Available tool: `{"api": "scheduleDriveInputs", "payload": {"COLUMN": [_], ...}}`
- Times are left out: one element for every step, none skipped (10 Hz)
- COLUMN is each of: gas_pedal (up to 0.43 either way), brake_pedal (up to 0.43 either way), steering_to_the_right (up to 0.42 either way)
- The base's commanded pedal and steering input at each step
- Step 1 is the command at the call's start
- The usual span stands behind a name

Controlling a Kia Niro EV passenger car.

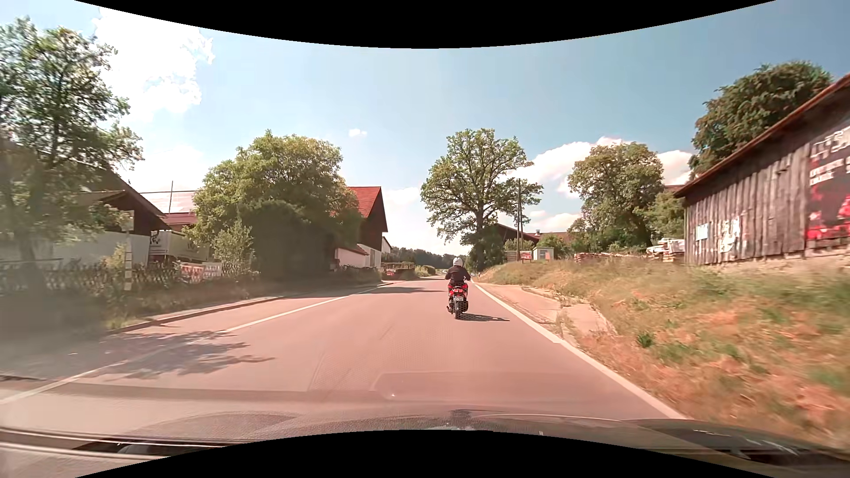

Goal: Follow the waypoints while adhering to traffic rules and regulations

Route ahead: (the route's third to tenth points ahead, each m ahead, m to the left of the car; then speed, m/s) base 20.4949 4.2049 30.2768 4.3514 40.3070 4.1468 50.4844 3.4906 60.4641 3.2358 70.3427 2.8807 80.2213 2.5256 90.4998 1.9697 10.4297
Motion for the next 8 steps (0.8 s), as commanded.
{"api": "scheduleDriveInputs", "payload": {"gas_pedal": [0.157,0.157,0.157,0.157,0.177,0.197,0.209,0.220], "brake_pedal": [0.006,0.006,0.006,0.006,0.006,0.006,0.006,0.006], "steering_to_the_right": [-0.005,-0.005,-0.002,0.007,0.011,0.012,0.012,0.012]}}
